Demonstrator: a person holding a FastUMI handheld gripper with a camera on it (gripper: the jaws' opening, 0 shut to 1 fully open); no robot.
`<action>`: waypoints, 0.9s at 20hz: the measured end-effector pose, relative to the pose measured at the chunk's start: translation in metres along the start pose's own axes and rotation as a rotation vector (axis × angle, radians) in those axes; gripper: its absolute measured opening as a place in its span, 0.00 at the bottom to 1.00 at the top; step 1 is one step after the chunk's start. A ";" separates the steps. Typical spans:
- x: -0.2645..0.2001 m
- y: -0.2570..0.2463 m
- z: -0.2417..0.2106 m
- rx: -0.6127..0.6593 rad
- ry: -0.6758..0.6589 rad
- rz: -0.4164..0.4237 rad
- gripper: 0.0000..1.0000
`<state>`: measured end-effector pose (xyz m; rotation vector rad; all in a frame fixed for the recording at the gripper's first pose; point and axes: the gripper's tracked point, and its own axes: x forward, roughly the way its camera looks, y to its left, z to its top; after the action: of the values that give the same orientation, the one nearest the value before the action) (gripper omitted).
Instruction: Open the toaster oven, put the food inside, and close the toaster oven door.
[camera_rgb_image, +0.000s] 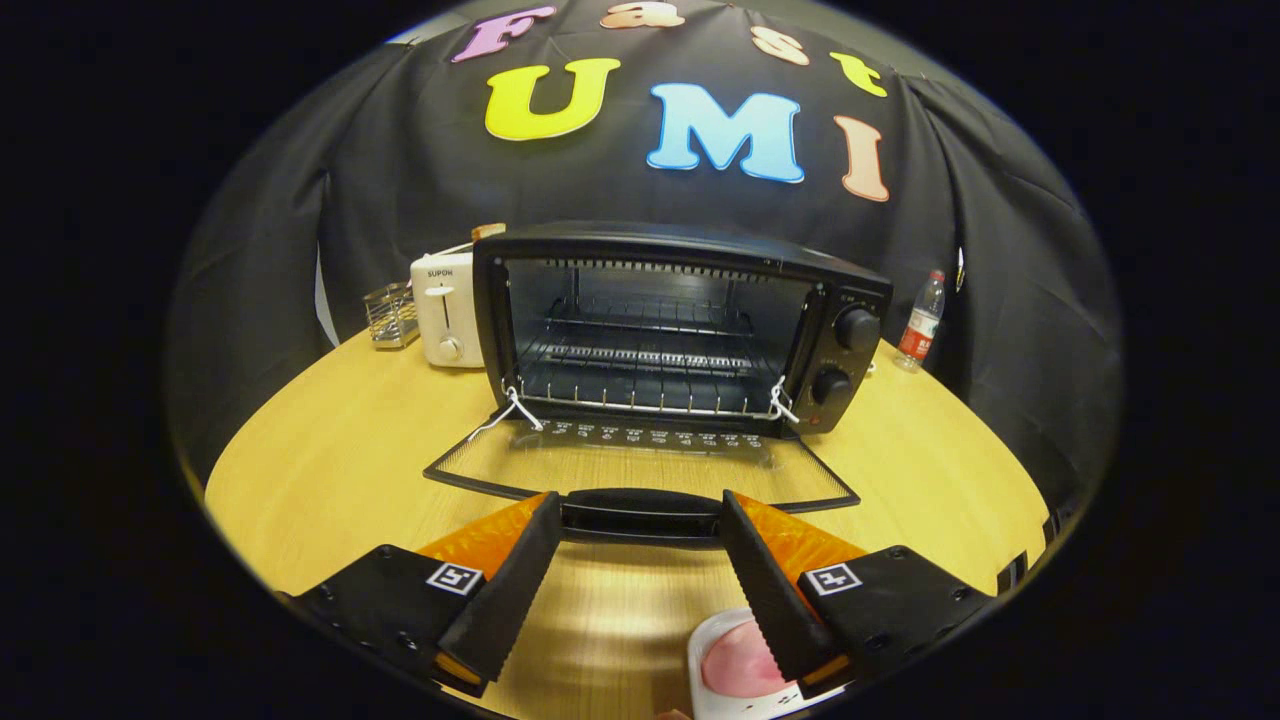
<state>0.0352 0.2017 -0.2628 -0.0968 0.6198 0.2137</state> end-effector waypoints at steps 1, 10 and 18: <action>-0.003 0.003 -0.003 0.007 0.009 0.010 1.00; -0.070 -0.008 -0.028 0.025 0.108 0.163 1.00; -0.091 -0.091 -0.045 0.150 0.319 0.291 0.99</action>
<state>-0.0411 0.0907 -0.2436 0.1078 0.9662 0.4372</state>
